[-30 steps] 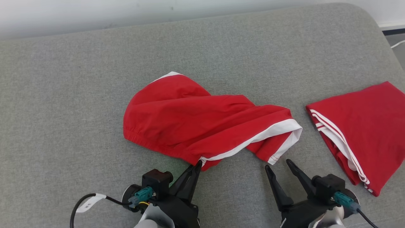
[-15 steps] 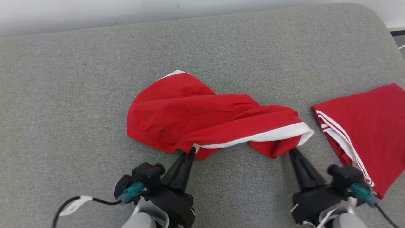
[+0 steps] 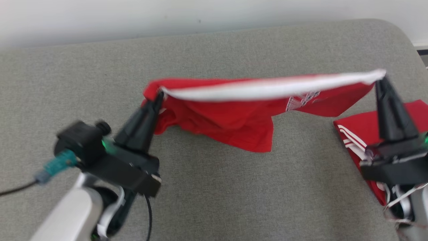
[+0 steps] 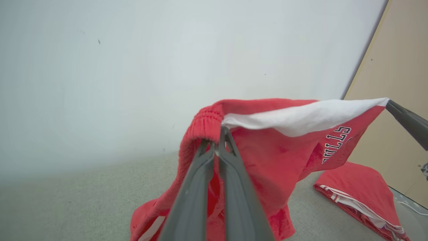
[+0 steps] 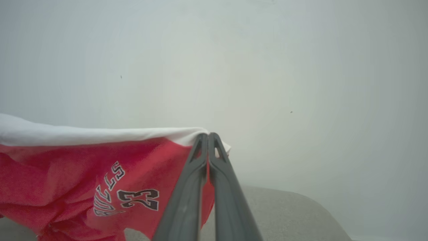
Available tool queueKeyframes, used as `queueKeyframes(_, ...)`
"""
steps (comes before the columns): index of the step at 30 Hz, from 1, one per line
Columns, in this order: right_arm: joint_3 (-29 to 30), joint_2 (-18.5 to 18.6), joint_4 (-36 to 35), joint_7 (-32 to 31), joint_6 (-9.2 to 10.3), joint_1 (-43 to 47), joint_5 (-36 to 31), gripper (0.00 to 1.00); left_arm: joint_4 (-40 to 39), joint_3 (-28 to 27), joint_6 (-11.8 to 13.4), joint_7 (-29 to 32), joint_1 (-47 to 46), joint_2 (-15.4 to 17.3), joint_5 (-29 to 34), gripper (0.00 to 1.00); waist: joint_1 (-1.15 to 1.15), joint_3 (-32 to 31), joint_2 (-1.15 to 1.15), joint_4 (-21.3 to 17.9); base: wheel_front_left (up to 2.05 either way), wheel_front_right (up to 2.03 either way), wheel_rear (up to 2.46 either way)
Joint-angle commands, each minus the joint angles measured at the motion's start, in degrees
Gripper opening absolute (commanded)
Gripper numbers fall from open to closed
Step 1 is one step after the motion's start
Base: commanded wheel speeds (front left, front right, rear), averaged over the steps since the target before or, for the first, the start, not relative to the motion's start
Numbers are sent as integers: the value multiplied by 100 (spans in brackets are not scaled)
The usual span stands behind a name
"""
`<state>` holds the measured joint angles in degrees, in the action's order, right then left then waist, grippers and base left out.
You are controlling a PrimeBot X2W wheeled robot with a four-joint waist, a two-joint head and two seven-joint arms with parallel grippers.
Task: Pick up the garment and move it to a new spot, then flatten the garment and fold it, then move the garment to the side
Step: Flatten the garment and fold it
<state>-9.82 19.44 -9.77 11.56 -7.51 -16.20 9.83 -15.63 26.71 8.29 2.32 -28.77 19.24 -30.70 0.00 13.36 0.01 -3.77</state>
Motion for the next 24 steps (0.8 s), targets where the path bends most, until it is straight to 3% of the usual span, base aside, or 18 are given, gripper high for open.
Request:
queueKeyframes(1, 39, 54, -82, -10, 4, -167, -33, 0, -127, -87, 17, 92, -155, 70, -62, 0, 0, -64, -1, 59, 0, 0, 0)
queueKeyframes(7, 240, 149, -409, -86, 4, -918, -140, 0, -633, -476, 104, 430, -801, 334, 10, 0, 0, -211, -1, 134, 0, 0, 0)
queueKeyframes(16, 382, 244, -885, -359, 4, -1726, -119, 0, -1188, -757, 96, 830, -1420, 322, -440, 0, 0, -273, -1, 162, 0, 0, 0)
queueKeyframes(24, -22, 348, -203, -442, 4, -2620, 389, 0, -758, -910, -104, 1043, -1875, 12, -1279, 0, 0, -52, -1, 165, 0, 0, 0)
